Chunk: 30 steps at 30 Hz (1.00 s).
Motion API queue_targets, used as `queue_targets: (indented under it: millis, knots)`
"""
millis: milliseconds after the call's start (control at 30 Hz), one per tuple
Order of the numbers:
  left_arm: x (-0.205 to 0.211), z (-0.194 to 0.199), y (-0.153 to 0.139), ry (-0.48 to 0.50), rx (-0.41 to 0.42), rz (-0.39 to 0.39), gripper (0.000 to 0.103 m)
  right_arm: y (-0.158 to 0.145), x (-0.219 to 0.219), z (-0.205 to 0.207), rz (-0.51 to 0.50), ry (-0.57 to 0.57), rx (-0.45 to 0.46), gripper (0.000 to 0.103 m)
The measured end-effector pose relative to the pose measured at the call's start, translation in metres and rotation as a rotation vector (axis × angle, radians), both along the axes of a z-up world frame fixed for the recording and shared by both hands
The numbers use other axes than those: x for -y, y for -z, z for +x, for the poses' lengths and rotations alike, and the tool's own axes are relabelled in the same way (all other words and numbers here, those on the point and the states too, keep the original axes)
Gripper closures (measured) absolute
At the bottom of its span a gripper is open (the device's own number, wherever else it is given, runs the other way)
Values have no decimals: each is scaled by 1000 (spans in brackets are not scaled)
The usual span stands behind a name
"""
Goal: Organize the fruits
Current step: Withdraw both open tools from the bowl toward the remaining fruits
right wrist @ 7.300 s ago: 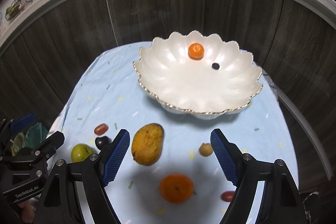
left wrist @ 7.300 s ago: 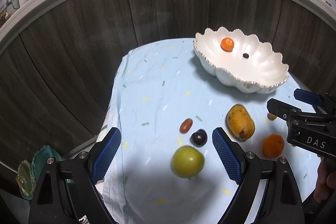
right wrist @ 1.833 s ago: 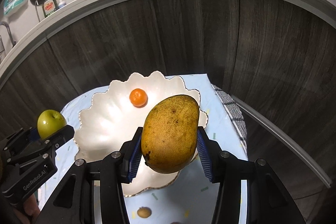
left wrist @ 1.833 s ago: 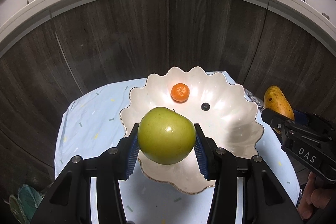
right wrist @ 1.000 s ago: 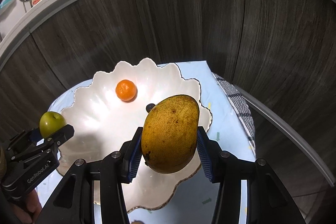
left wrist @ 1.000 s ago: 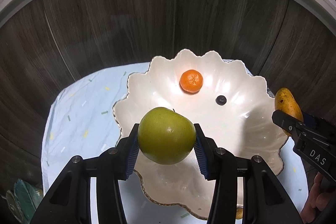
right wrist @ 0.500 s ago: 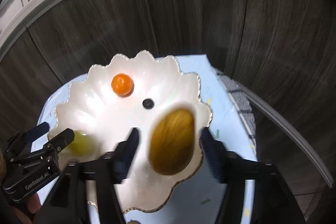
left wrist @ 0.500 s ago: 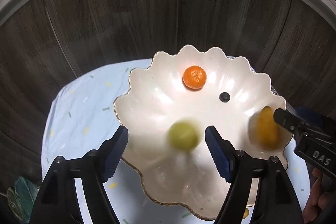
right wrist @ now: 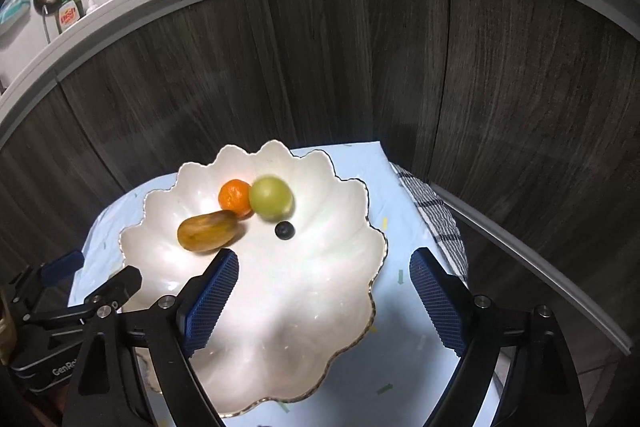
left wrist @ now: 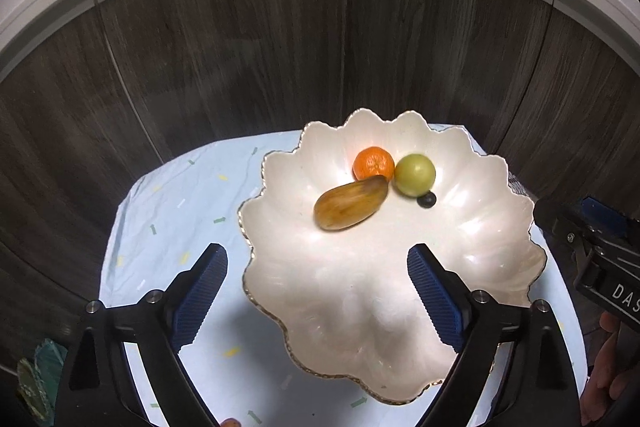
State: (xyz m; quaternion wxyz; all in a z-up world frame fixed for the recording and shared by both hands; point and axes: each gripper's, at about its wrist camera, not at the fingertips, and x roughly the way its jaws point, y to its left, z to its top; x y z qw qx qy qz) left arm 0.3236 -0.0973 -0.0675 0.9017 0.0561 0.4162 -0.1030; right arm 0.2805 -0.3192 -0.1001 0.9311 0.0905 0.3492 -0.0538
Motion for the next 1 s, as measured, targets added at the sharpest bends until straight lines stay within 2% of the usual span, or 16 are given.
queue_targets:
  millis: [633, 1000]
  knots:
    - [-23, -36, -39, -14, 62, -14, 10, -36, -17, -42, -31, -12, 65, 15]
    - [-38, -61, -49, -25, 81, -20, 10, -43, -27, -63, -35, -27, 78, 15]
